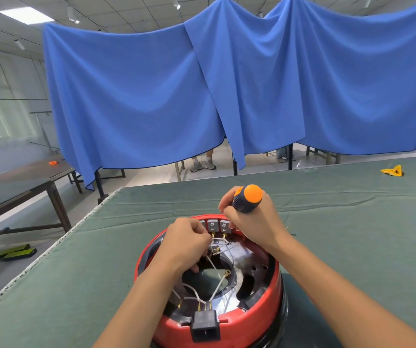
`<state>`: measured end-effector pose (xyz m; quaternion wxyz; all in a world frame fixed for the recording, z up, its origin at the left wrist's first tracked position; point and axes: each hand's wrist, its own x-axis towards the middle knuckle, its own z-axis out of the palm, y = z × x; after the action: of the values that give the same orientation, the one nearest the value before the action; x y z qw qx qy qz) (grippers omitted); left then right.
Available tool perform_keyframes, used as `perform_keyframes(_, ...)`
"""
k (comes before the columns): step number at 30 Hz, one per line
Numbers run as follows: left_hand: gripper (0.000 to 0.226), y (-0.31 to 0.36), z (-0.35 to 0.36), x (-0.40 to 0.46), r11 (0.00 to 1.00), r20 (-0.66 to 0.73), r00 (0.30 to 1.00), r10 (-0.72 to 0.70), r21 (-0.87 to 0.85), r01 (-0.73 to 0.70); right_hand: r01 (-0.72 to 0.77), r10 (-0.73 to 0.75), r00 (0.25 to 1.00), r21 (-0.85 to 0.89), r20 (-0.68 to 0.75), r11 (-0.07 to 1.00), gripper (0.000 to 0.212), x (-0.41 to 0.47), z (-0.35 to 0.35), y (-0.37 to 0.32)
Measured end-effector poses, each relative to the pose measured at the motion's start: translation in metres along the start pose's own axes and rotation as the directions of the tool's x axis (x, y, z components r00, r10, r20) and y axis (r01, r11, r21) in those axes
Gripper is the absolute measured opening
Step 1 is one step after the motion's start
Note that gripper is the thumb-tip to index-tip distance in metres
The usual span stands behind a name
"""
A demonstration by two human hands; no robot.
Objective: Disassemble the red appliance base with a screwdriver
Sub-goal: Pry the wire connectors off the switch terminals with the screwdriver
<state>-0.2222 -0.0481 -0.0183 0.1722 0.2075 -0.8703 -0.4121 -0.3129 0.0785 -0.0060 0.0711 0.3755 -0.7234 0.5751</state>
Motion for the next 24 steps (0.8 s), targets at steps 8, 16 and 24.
perform_keyframes(8,0.023,0.0038,-0.0018,-0.0011,0.995,-0.133,0.989,0.069,0.077,-0.059,0.023,-0.022,1.0,-0.045,0.022,0.999,0.037,-0.0003,-0.0008,-0.0016)
perform_keyframes(16,0.016,0.0048,-0.0011,-0.0023,0.998,-0.047,0.998,-0.028,-0.051,0.026,0.066,-0.061,0.997,-0.13,0.046,0.989,0.037,0.0,0.0006,-0.0028)
perform_keyframes(24,0.023,0.006,0.0008,-0.0026,0.994,0.027,0.999,0.032,-0.108,-0.029,0.07,-0.068,0.998,-0.121,0.019,0.99,0.037,-0.0007,0.0004,-0.0028)
